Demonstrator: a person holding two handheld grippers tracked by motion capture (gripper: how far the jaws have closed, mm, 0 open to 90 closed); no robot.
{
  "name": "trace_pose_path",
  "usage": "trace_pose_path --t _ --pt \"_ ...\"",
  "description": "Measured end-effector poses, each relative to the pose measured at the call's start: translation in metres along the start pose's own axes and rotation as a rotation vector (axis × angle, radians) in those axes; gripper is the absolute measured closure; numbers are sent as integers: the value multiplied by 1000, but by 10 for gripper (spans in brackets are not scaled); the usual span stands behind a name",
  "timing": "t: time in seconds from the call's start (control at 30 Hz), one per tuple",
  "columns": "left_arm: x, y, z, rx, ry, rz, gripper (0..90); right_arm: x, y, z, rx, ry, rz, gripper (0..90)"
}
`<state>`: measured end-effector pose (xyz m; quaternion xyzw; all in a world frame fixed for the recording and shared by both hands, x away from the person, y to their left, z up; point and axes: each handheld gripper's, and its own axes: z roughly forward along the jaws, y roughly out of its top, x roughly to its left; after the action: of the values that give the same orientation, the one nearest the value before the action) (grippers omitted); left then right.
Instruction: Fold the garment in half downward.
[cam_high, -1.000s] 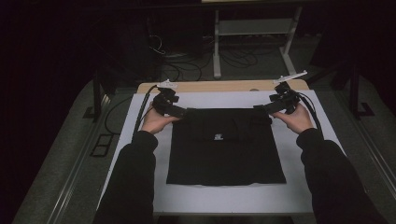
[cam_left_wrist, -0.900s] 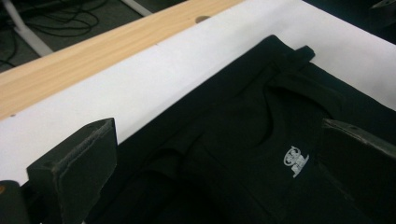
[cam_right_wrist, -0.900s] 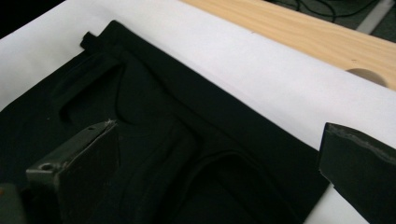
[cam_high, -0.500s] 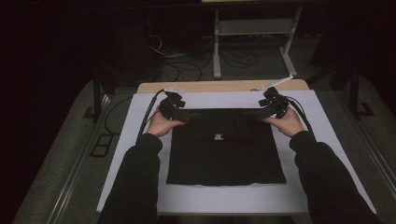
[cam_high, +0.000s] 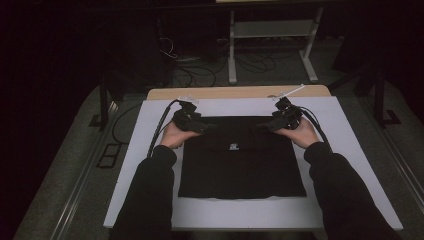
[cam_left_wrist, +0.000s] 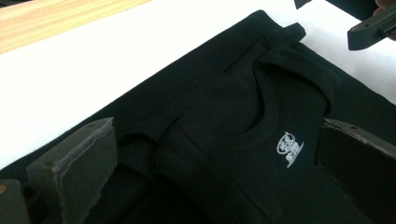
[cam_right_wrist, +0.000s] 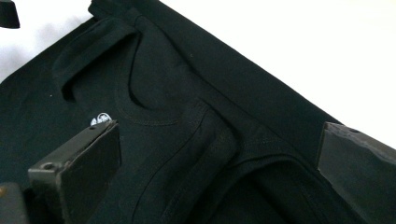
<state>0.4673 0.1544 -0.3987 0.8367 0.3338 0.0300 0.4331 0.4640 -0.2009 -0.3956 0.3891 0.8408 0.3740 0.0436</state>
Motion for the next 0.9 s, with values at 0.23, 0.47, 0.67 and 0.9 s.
trace_pose_path --t 0.23,0.47,0.67,0.9 --pt "7 -4 6 -19 3 -35 66 -5 -2 6 -5 21 11 135" --pt "9 -8 15 5 -13 -43 178 -7 -3 11 -14 52 35 316" --pt "13 -9 17 10 -11 -58 282 -10 -5 18 7 46 47 395" --pt "19 -14 21 18 -12 -89 424 -9 -5 23 4 58 53 499"
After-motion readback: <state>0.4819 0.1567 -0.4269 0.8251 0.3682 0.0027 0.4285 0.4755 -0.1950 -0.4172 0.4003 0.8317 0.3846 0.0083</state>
